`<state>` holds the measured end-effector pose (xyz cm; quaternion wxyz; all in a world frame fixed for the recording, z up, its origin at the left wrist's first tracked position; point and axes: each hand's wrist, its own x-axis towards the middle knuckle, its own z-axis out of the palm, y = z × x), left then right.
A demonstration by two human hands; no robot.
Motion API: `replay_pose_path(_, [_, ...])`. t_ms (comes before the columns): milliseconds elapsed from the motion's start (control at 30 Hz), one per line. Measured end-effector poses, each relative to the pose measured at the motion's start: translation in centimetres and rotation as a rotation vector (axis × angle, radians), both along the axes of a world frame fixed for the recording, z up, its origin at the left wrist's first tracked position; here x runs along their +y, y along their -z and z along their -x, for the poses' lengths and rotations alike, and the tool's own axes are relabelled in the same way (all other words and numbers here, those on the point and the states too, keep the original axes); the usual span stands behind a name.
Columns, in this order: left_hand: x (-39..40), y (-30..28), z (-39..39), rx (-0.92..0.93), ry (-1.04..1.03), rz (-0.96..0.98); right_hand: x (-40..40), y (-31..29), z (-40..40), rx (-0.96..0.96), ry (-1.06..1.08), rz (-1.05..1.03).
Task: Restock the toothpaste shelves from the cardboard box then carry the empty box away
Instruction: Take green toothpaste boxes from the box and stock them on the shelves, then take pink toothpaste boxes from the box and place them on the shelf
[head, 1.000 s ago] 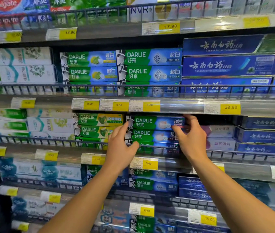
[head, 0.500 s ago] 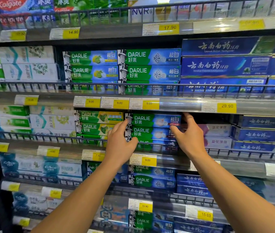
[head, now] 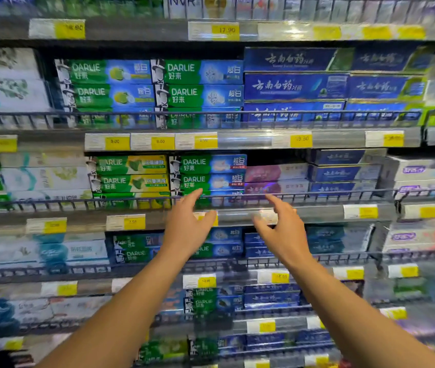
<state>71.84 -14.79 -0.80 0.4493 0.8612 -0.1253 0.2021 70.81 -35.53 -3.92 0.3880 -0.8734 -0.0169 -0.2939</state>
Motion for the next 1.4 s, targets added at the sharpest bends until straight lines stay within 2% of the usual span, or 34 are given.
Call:
replay_pose_path(467, [-12.0, 5.5, 12.2, 0.163, 0.246, -0.101, -8.4, 5.2, 17.0, 0.257, 0.16, 0.111])
replay_pose_path(567, [-15.4, 8.5, 15.5, 0.19, 0.269, -0.114, -12.6, 8.3, 20.8, 0.344, 0.196, 0.132])
replay_pose_path(700, [-21.0, 13.7, 21.0, 0.352, 0.283, -0.136, -19.3, 12.7, 26.8, 0.462, 0.217, 0.181])
replay_pose_path(933, [-30.7, 21.1, 28.9, 0.521, 0.259, -0.134, -28.9, 19.4, 34.5, 0.606, 0.126, 0.146])
replay_pose_path(1100, [-35.1, 25.4, 30.9, 0.642, 0.203, -0.143, -33.4, 24.4, 36.4, 0.748, 0.065, 0.149])
replay_pose_path(1267, [-38.0, 30.6, 29.9, 0.824, 0.135, -0.062, -36.3, 29.3, 34.0, 0.854, 0.007, 0.18])
replay_pose_path(1400, [-39.9, 34.9, 27.4, 0.802, 0.109, -0.121, -38.3, 33.4, 30.6, 0.931, -0.029, 0.171])
